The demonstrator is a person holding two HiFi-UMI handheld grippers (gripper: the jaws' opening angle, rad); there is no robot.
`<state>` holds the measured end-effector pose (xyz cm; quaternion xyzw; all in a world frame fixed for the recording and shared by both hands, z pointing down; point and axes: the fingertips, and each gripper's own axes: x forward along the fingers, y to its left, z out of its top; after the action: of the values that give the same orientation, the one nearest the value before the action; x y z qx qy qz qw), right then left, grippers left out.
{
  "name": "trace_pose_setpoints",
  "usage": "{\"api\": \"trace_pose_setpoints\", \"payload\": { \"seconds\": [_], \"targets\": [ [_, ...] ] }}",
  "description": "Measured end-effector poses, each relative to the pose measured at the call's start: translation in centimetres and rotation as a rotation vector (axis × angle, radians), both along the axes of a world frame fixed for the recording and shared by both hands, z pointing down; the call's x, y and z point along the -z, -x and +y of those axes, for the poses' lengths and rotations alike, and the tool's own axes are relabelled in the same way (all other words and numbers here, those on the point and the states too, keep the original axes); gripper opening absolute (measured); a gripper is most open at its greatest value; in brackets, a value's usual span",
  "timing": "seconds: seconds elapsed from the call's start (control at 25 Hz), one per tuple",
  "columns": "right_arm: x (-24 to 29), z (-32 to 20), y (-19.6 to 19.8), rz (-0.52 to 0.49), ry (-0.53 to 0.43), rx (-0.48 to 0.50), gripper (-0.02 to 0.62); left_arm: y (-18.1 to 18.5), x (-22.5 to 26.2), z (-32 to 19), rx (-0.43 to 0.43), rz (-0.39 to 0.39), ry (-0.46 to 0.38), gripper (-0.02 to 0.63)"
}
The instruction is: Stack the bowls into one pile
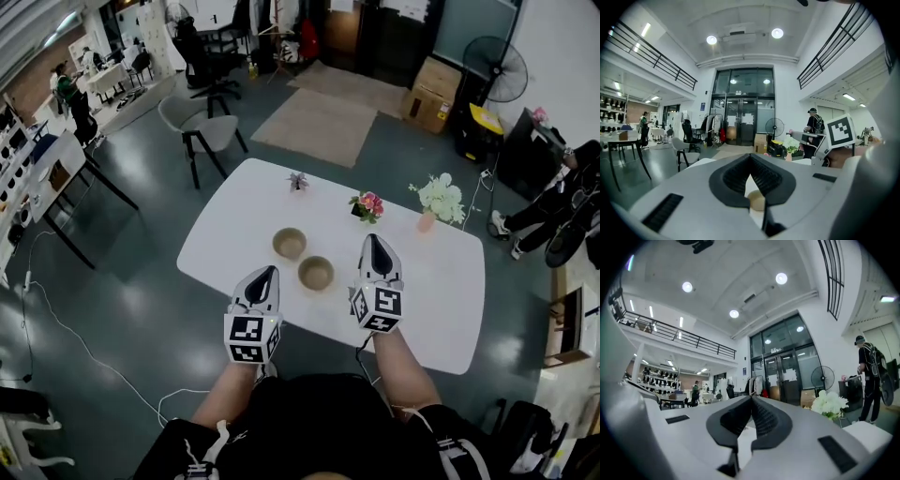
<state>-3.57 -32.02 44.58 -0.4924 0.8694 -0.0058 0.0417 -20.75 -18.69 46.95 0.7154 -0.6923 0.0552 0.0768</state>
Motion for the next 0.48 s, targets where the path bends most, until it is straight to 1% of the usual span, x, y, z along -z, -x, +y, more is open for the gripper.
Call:
{"api": "trace_pose_setpoints", "payload": {
  "seconds": [0.08,0.16,0.32,0.48],
  "targets": [
    [1.2,1.1,-0.8,-0.011,-0.027,-0.003,0.015,-0.6,0.3,-0.3,-0.014,0.006,-0.010,0.014],
    [1.6,1.9,-1.6,-0.019,-0.033,-0.006,0.015,-1.1,0.5,-0.6,-0.028,0.011,-0.017,0.014],
    [1.1,2.4,-2.6,-0.024,-0.014,-0.016,0.015,-2.0,0.7,-1.4,-0.050,0.018,-0.027,0.014],
    [0.3,2.8,-3.5,-0.014,0.006,-0.020,0.015,-3.1,0.6,-1.6,-0.065,0.020,-0.020,0.014]
  ]
}}
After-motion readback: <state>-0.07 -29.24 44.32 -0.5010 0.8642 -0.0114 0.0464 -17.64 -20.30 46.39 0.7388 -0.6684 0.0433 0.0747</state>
